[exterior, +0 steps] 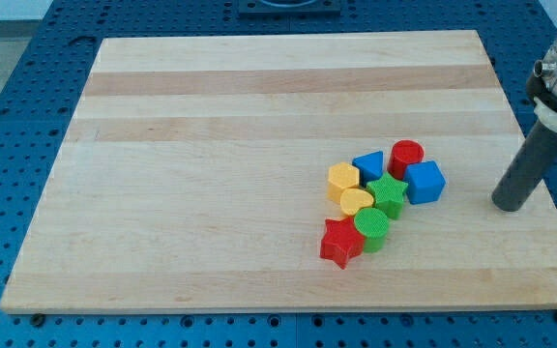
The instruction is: Separate the blue cube red circle from the group of blocks
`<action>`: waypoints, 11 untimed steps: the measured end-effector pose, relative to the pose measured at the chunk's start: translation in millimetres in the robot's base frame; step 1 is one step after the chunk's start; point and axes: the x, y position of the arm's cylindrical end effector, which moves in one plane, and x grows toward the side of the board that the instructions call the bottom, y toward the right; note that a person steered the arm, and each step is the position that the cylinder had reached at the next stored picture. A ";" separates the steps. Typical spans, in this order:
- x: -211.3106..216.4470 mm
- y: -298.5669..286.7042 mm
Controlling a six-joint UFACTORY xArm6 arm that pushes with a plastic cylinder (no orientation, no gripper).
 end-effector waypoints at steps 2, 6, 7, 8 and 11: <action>3.4 -9.0; -11.7 -100.7; -33.5 -132.7; -68.6 -133.5; -87.1 -76.4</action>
